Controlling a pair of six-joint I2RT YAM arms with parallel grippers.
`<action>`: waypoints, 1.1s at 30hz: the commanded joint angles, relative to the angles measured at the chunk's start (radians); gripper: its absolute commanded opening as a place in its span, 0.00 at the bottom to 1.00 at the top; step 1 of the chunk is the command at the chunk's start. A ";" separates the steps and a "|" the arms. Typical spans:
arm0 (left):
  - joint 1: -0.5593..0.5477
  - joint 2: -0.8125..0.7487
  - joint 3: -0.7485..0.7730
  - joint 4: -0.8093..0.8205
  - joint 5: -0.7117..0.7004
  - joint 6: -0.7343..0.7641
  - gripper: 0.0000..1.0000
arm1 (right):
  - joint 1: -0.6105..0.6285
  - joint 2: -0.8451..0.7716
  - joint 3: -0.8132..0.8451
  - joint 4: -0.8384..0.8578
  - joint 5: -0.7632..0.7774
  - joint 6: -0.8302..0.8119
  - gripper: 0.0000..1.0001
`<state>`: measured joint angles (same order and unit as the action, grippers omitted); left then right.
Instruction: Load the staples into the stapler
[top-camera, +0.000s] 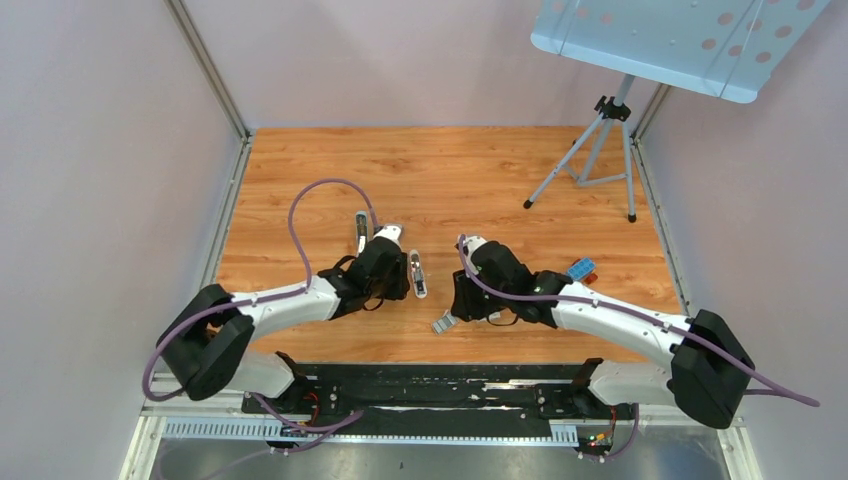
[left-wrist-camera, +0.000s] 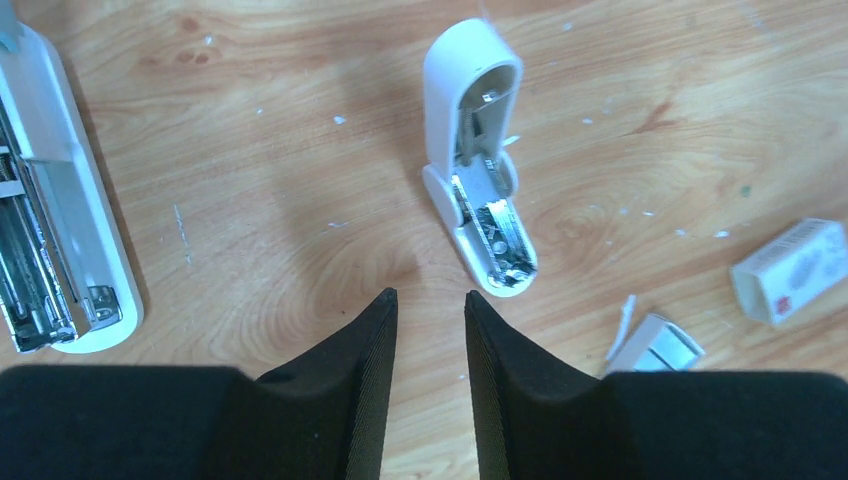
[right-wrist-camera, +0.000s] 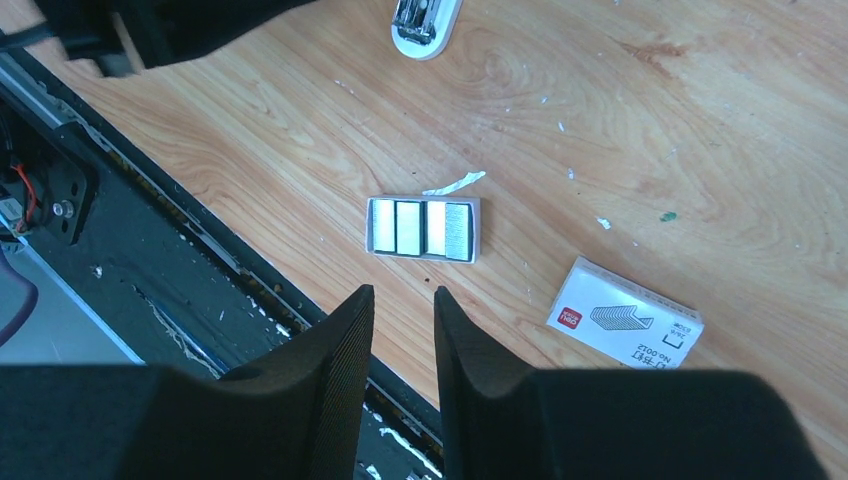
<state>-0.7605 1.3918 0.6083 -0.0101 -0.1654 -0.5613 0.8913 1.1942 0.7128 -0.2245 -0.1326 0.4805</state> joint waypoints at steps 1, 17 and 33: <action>0.006 -0.107 -0.038 -0.039 0.062 0.001 0.35 | 0.000 0.032 -0.023 0.033 -0.046 -0.011 0.33; -0.069 -0.277 -0.236 0.181 0.269 -0.184 0.39 | 0.014 0.191 0.001 0.119 -0.113 -0.009 0.33; -0.162 -0.114 -0.236 0.321 0.213 -0.248 0.34 | 0.014 0.237 0.008 0.142 -0.125 -0.016 0.31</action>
<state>-0.9104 1.2510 0.3775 0.2604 0.0715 -0.7940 0.8921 1.4170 0.7074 -0.0937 -0.2440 0.4747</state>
